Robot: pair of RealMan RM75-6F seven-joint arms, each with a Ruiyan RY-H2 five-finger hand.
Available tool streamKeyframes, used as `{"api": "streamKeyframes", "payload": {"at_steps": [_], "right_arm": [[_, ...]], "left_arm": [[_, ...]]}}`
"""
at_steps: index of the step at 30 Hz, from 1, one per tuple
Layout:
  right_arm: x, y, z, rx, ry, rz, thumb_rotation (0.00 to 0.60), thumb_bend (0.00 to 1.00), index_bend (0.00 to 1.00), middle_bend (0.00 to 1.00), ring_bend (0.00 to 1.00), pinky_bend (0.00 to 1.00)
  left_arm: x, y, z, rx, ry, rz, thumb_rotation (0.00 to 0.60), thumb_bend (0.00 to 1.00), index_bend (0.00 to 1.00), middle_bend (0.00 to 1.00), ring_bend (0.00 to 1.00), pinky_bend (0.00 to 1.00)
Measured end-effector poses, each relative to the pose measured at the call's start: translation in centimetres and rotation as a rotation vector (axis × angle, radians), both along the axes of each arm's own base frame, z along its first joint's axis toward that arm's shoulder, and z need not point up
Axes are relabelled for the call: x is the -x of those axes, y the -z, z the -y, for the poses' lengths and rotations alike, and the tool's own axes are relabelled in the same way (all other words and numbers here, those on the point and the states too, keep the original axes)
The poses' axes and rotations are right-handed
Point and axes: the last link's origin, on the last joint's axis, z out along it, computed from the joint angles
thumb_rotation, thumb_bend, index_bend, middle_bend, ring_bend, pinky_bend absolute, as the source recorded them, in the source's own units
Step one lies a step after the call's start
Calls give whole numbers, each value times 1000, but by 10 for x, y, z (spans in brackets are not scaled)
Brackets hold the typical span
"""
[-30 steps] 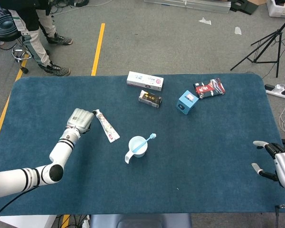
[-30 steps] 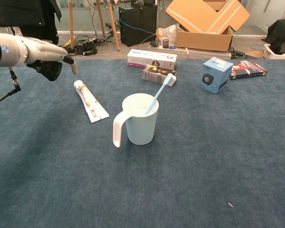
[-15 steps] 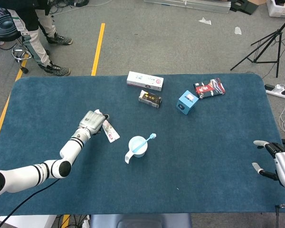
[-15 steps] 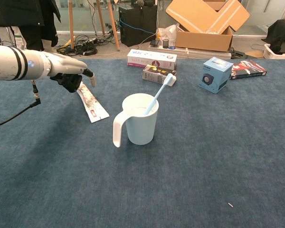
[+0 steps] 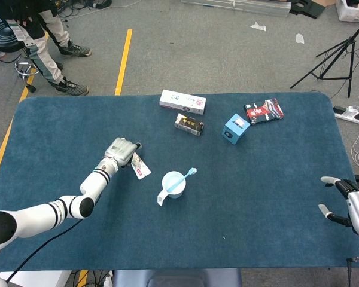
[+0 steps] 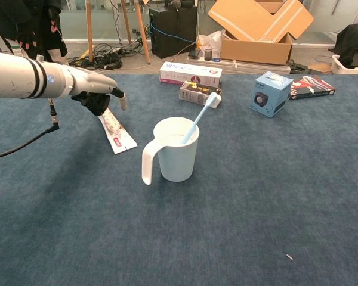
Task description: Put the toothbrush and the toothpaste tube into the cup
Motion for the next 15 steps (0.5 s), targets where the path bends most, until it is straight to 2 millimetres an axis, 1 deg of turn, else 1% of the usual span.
{"api": "streamKeyframes", "payload": {"at_steps": [5, 11, 15], "right_arm": [[1, -2, 0, 4, 0, 7, 600, 157, 333, 418, 339, 473], [1, -2, 0, 2, -1, 7, 600, 157, 333, 417, 339, 473], [1, -2, 0, 2, -2, 7, 600, 157, 333, 418, 339, 473]], "left_arm": [[4, 2, -4, 1, -21, -17, 600, 1000, 200, 1000, 902, 863], [7, 8, -3, 14, -32, -33, 600, 1000, 207, 1000, 902, 863], [9, 8, -3, 15, -38, -40, 600, 1000, 212, 1000, 902, 863]]}}
